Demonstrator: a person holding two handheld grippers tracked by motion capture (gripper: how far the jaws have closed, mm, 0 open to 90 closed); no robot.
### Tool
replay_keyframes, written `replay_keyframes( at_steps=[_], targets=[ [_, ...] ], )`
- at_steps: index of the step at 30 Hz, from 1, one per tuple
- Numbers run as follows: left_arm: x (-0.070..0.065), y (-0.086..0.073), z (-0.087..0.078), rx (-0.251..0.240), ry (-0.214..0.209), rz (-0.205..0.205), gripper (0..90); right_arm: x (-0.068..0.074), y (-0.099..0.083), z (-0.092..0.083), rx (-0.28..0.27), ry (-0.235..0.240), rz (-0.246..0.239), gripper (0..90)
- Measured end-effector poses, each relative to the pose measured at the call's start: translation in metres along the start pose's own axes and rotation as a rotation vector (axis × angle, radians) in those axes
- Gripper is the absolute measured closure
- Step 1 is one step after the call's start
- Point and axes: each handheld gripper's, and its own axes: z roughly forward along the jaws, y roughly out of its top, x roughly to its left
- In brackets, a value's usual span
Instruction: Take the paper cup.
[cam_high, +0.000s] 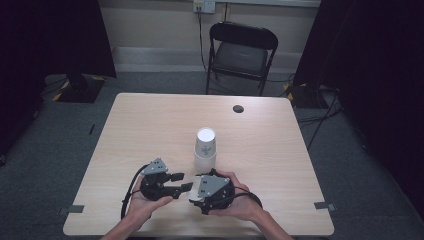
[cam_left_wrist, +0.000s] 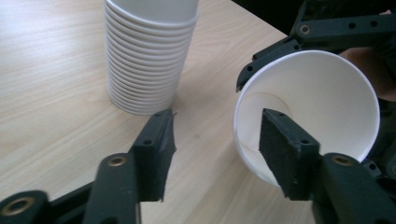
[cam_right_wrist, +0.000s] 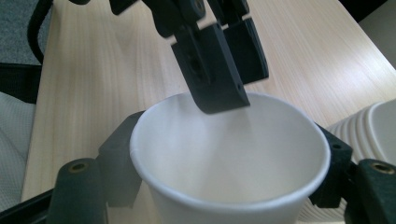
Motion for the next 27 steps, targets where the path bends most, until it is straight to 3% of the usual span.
replay_keyframes(
  at_steps=[13, 24, 27],
  targets=[
    [0.006, 0.000, -0.004, -0.010, 0.038, 0.007, 38.1, -0.009, -0.006, -0.003, -0.001, -0.011, 0.080, 28.4],
    [0.012, -0.003, -0.007, 0.002, 0.077, 0.031, 36.7, -0.021, -0.014, -0.010, -0.046, -0.005, 0.186, 29.3],
    [0.013, -0.004, -0.008, 0.004, 0.083, 0.039, 35.9, -0.024, -0.017, -0.013, -0.054, -0.024, 0.215, 29.7]
  ],
)
